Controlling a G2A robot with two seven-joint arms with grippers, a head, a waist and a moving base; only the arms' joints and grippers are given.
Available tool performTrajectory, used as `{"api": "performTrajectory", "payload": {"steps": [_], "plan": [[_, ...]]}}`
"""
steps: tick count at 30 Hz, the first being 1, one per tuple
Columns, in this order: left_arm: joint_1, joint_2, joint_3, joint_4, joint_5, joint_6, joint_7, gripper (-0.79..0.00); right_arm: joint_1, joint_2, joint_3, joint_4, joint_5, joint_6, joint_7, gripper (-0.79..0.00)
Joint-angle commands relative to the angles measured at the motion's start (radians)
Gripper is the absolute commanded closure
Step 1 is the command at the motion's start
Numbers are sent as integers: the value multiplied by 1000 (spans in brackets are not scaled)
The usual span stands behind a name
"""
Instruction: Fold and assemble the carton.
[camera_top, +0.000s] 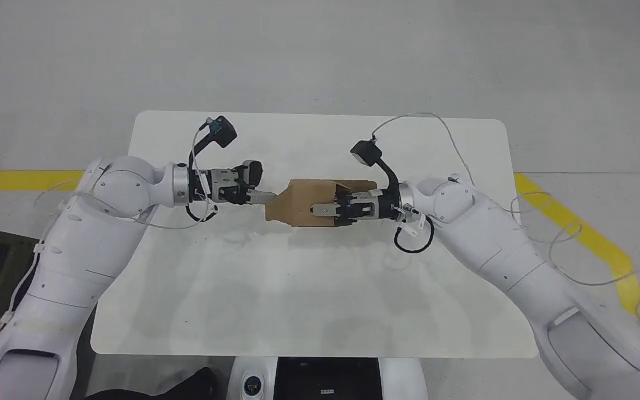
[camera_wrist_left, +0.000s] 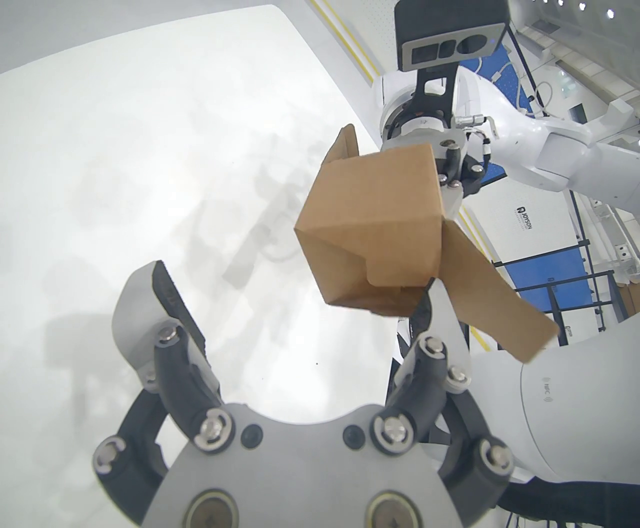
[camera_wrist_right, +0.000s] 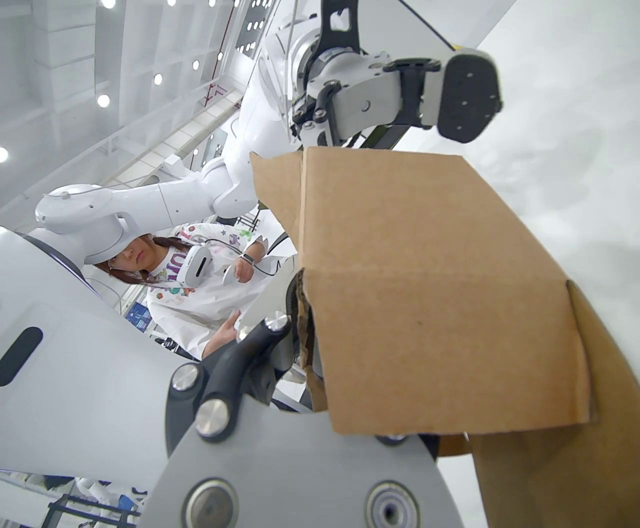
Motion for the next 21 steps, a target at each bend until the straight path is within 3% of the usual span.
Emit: {"api": "performTrajectory", "payload": {"steps": [1, 9, 15, 21], "plan": [[-2, 2, -8, 6, -5, 0, 0, -785, -1, 1, 12, 20, -12, -6, -6, 0], [15, 13, -46, -46, -39, -16, -15, -785, -8, -2, 47, 51, -123, 44, -73, 0], [45, 14, -36, -114, 72, -26, 23, -785, -16, -12, 60, 31, -166, 63, -100, 0], [47, 8, -21, -113, 166, 8, 102, -785, -20, -19, 75, 9, -199, 68, -103, 0]]}}
